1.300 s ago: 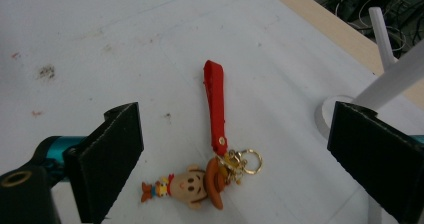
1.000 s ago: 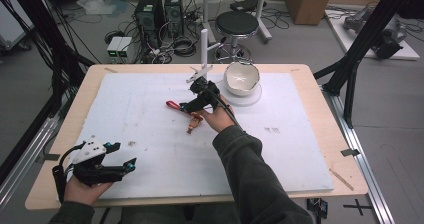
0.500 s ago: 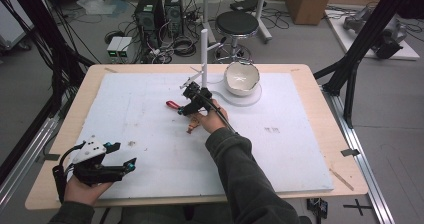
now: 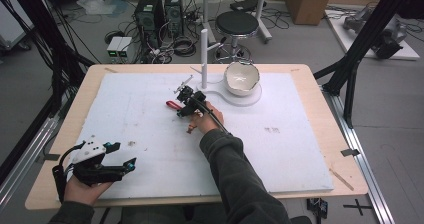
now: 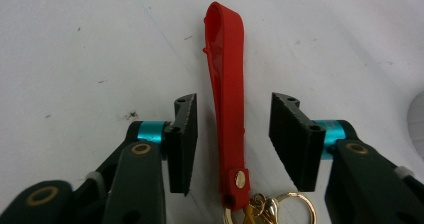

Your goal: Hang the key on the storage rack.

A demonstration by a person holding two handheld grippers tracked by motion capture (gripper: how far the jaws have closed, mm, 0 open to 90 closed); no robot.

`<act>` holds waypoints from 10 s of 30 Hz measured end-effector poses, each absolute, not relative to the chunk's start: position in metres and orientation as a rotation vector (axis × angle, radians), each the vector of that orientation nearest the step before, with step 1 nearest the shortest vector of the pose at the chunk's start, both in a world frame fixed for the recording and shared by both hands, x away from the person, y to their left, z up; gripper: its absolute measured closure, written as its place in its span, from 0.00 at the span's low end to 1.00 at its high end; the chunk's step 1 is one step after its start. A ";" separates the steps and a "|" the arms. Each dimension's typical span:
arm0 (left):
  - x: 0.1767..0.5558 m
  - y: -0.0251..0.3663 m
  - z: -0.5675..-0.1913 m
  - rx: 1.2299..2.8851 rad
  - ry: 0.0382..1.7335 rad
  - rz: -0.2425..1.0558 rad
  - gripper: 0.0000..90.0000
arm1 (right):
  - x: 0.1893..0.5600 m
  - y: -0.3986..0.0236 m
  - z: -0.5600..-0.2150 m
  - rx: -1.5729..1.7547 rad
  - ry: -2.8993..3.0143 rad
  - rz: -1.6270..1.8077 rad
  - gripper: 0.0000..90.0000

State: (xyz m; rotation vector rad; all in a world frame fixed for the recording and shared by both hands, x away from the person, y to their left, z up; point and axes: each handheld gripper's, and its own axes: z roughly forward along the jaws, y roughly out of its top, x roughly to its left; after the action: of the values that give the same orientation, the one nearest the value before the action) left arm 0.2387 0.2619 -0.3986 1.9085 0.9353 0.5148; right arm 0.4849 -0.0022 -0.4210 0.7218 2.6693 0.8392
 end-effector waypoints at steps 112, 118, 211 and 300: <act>0.239 0.258 -0.399 1.921 0.920 0.531 0.25 | 0.442 -0.105 -0.331 0.787 2.390 1.244 0.96; 0.239 0.258 -0.399 1.919 0.920 0.533 0.24 | 0.442 -0.109 -0.328 0.790 2.374 1.249 0.96; 0.239 0.258 -0.398 1.919 0.908 0.539 0.24 | 0.503 -0.095 -0.349 1.041 2.332 0.978 0.95; 0.238 0.254 -0.397 1.920 0.905 0.555 0.24 | 0.434 -0.200 -0.350 1.042 2.329 1.485 0.42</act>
State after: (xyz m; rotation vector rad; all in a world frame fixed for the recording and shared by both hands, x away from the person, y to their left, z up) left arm 0.2382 0.2543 -0.3972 1.9200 0.9050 0.5551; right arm 0.4342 -0.1995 -0.3504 1.0425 2.3285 1.4845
